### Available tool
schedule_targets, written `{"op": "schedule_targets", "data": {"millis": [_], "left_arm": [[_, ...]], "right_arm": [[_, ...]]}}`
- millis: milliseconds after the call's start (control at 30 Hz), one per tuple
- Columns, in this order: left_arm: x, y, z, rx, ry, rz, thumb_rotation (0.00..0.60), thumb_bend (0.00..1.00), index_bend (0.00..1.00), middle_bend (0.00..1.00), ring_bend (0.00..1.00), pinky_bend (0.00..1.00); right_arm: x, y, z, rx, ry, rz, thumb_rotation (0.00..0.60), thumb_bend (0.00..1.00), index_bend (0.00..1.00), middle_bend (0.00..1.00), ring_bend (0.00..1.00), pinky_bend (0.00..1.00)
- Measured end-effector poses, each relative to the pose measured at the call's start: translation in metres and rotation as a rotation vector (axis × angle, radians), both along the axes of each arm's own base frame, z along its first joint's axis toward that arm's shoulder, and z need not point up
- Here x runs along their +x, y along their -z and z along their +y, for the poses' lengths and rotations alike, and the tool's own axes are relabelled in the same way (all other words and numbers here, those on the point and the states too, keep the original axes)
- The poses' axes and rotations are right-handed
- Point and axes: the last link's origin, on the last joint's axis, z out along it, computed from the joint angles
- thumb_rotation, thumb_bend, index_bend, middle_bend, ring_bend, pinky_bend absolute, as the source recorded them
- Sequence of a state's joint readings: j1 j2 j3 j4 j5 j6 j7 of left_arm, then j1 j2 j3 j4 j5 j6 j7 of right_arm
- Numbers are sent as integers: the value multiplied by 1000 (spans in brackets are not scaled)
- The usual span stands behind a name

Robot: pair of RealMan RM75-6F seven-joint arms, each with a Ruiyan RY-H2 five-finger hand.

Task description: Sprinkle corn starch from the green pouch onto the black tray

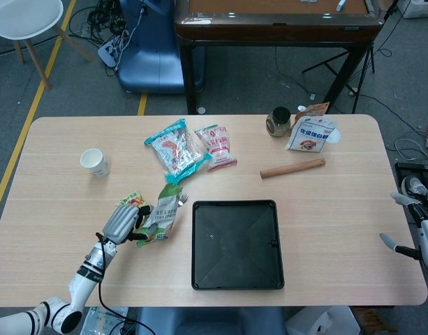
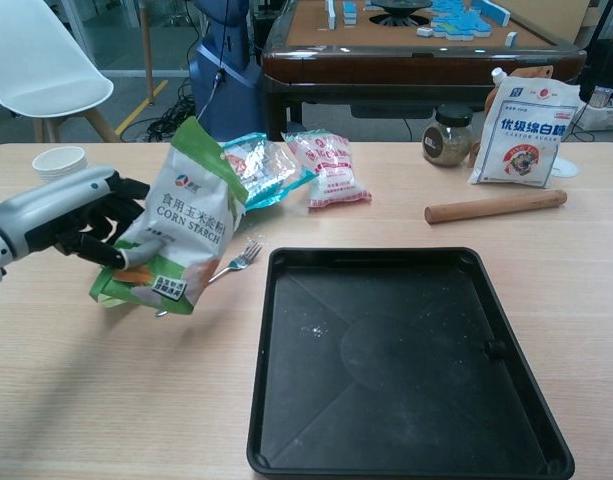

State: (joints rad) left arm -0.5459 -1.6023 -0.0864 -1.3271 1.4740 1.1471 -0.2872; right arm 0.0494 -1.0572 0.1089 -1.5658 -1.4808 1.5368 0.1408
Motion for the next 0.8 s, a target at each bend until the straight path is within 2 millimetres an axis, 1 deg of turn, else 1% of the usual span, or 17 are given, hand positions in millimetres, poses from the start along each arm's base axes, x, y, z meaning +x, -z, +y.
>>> {"op": "schedule_targets", "data": {"millis": [300, 467, 667, 800], "left_arm": [[-6, 16, -3, 0, 4, -65, 600, 396, 496, 715, 730, 967], [-11, 22, -6, 2, -6, -95, 600, 396, 496, 715, 730, 967], [-22, 28, -11, -9, -17, -93, 600, 396, 496, 714, 717, 964], [-31, 29, -14, -18, -22, -77, 600, 396, 494, 704, 683, 945]], "right_arm": [[-1, 0, 1, -4, 5, -1, 600, 63, 241, 317, 162, 221], [-1, 0, 1, -4, 7, -2, 600, 63, 241, 317, 163, 221], [-1, 0, 0, -4, 6, -2, 600, 63, 241, 317, 163, 221], [0, -1, 0, -8, 3, -2, 600, 63, 241, 317, 163, 221]]}}
